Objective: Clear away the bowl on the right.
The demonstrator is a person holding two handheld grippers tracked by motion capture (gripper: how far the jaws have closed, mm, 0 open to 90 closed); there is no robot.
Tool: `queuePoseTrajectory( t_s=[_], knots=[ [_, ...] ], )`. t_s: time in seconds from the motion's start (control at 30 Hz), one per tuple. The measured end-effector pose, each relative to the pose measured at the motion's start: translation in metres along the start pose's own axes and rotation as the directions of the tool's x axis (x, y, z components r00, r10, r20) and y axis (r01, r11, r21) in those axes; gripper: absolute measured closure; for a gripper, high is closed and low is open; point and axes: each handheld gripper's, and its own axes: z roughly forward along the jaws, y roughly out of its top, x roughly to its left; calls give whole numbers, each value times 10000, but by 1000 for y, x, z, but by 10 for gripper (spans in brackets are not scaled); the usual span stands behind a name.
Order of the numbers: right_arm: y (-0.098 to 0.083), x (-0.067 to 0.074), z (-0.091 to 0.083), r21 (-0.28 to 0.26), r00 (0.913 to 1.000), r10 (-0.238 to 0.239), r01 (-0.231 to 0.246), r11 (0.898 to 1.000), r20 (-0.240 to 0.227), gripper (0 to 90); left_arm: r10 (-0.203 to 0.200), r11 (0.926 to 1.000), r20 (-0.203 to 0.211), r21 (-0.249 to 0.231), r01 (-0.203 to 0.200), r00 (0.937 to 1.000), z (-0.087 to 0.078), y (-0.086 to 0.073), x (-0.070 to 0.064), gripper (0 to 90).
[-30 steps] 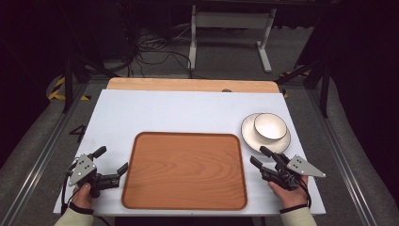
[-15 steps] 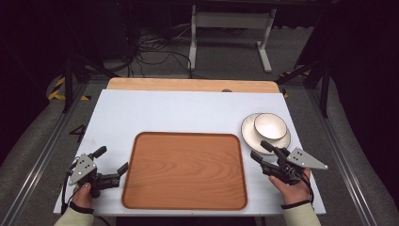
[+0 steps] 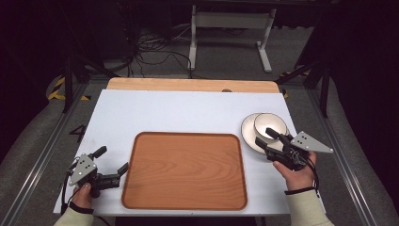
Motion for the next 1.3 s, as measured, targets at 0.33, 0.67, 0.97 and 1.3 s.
queuePoseTrajectory(
  t_s=[0.33, 0.67, 0.97, 1.3],
  knots=[
    [15, -25, -8, 74, 9988, 21, -25, 10000, 480, 407, -35, 10000, 2, 50, 35, 10000, 0, 0, 1, 3],
    [28, -42, -3, -211, 9991, -93, 101, 9997, 406, 446, -46, 10000, 12, 54, 46, 10000, 0, 0, 1, 3],
    [43, -51, 17, 1711, 9975, -453, 354, 9846, 545, 479, -44, 10000, 48, 31, 44, 10000, 0, 0, 1, 3],
    [45, -52, 45, 3681, 9970, -524, 279, 9294, 567, 456, -47, 10000, 39, 20, 47, 10000, 0, 0, 1, 3]
  ],
)
